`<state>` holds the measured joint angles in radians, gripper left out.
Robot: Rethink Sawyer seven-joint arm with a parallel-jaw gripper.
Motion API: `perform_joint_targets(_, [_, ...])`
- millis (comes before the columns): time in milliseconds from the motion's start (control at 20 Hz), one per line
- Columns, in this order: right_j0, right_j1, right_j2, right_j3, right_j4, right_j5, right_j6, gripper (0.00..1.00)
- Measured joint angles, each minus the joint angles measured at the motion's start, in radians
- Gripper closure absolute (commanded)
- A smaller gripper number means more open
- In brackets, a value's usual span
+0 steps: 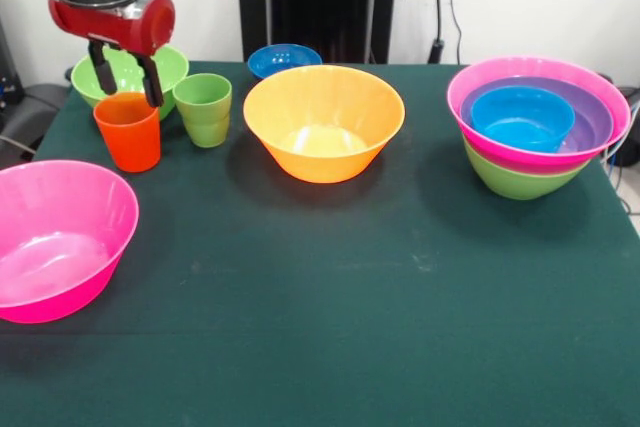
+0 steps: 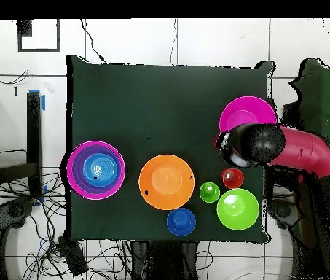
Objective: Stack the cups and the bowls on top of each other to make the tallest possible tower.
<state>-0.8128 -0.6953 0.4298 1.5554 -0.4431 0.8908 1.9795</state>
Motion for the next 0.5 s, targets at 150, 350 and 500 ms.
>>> perform_joint_targets(150, [-0.002, 0.006, 0.0, 0.006, 0.0, 0.0, 0.0, 0.0])
perform_joint_targets(350, [-0.008, 0.018, 0.0, 0.036, 0.0, 0.0, 0.0, 0.0])
perform_joint_targets(500, [-0.01, 0.024, 0.0, 0.055, 0.0, 0.0, 0.0, 0.0])
